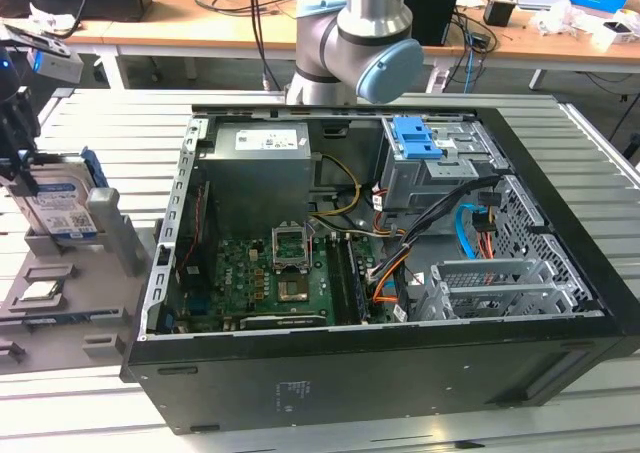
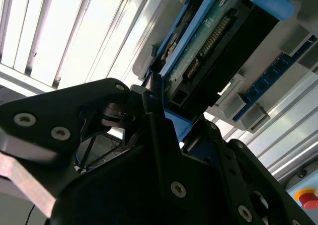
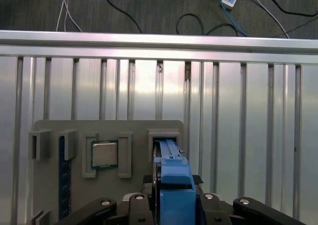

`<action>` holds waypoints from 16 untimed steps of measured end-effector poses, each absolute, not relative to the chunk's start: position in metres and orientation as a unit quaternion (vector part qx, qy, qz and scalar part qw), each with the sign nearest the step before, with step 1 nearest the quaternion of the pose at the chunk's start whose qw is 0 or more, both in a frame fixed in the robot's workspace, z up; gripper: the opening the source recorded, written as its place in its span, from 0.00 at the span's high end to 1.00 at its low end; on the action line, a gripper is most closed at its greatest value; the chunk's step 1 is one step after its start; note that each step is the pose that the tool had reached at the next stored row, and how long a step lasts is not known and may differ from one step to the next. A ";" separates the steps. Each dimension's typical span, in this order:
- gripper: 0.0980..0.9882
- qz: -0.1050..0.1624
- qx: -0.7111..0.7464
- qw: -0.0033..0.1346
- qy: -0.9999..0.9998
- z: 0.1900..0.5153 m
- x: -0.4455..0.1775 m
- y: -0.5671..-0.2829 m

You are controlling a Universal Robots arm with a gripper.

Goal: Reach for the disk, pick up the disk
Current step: 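Pick up the disk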

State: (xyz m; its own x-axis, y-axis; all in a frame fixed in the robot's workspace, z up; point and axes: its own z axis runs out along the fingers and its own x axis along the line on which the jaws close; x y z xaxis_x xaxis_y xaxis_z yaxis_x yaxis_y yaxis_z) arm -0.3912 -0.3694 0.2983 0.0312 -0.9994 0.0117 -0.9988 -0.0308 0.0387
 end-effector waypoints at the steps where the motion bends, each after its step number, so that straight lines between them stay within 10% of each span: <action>1: 0.70 -0.009 0.718 0.018 -0.696 0.300 -0.391 -0.369; 16: 0.70 -0.009 0.718 0.018 -0.696 0.338 -0.389 -0.369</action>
State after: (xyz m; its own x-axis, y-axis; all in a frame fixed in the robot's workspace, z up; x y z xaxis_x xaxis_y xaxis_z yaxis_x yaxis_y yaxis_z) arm -0.3894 -0.3693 0.3384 0.0313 -0.9994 0.0117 -0.9988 -0.0308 0.0387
